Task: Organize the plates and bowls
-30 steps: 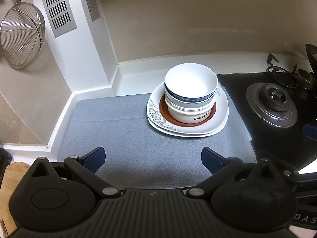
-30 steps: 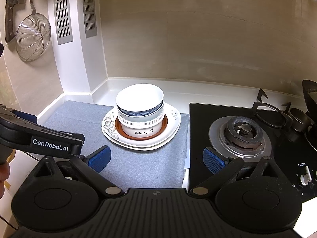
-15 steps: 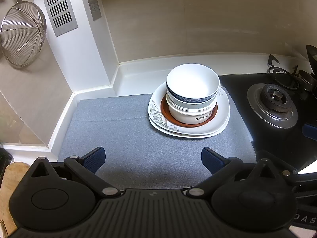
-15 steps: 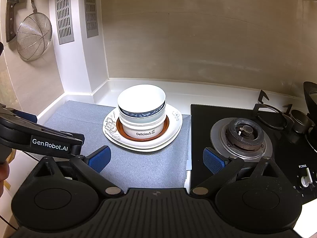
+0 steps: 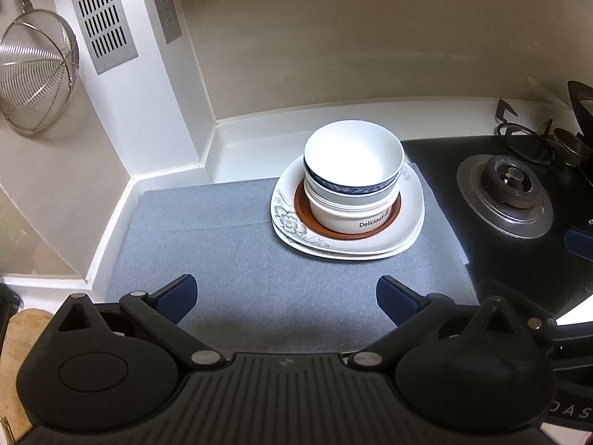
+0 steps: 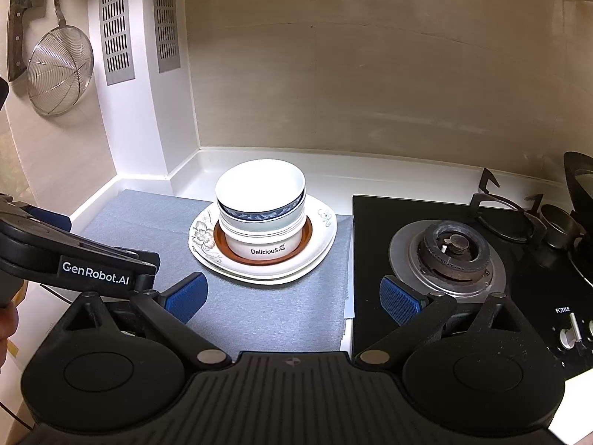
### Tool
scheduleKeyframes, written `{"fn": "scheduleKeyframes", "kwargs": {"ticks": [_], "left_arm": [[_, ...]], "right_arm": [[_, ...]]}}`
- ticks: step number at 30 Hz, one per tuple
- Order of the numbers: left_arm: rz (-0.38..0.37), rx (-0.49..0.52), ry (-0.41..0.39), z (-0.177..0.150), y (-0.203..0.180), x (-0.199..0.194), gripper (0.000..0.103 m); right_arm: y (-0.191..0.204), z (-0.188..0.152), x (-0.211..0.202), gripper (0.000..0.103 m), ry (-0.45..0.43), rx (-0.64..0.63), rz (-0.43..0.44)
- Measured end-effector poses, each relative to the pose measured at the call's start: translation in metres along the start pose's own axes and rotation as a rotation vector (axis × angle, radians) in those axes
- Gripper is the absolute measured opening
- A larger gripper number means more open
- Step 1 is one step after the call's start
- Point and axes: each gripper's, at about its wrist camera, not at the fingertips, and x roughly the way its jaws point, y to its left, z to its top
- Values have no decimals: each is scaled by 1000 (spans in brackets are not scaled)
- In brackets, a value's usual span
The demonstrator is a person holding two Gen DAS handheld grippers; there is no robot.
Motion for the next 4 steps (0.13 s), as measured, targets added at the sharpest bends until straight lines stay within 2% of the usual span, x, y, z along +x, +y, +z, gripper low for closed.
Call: {"fn": "scheduleKeyframes", "kwargs": {"ticks": [4], "left_arm": [[22, 9, -6, 0, -4, -1, 103]], "right_arm": [[-1, 0, -1, 100, -2, -4, 4]]}}
